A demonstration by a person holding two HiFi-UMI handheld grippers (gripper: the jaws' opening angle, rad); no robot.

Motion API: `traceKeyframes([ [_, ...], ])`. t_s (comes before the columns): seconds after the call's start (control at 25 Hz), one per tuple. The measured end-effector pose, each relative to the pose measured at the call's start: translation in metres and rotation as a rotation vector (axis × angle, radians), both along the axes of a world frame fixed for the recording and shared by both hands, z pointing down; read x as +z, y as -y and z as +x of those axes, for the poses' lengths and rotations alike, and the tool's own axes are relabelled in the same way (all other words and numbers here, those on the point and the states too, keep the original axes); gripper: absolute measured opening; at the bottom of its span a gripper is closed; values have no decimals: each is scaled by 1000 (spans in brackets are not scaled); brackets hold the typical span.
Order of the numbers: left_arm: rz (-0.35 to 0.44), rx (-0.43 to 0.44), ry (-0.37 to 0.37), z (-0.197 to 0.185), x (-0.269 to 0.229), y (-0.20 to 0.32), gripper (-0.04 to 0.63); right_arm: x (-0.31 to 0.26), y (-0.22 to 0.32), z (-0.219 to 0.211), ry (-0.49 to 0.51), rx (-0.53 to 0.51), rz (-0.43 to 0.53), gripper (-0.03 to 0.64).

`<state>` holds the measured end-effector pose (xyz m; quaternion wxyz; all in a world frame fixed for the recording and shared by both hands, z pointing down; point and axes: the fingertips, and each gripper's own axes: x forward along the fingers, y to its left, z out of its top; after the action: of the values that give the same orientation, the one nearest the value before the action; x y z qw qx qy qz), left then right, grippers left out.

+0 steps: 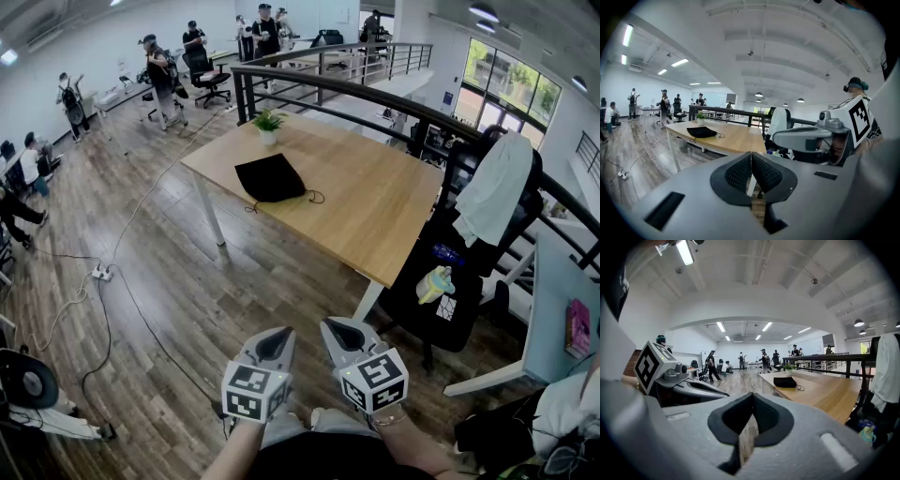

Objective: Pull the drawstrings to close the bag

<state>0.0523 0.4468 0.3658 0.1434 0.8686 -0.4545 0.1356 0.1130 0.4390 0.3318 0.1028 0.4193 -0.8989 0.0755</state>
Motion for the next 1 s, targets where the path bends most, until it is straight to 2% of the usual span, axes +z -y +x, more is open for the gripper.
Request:
traceKeyframes([
  [0.28, -41, -7, 3, 1, 14, -2, 17, 9, -4, -4, -20, -26, -6, -2],
  [0.56, -20, -7, -20, 9, 12, 1, 17, 9, -2, -2, -6, -48, -18, -2],
  [0.72, 18, 44, -72, 21, -1, -2, 17, 10, -2, -1, 45, -74, -46, -2],
  [0.8, 20, 49, -71, 25, 3, -5, 17, 12, -3, 4, 50, -74, -51, -2],
  [1.0, -20, 25, -79, 35, 20, -15, 17, 25, -7, 13, 49, -89, -78, -2],
])
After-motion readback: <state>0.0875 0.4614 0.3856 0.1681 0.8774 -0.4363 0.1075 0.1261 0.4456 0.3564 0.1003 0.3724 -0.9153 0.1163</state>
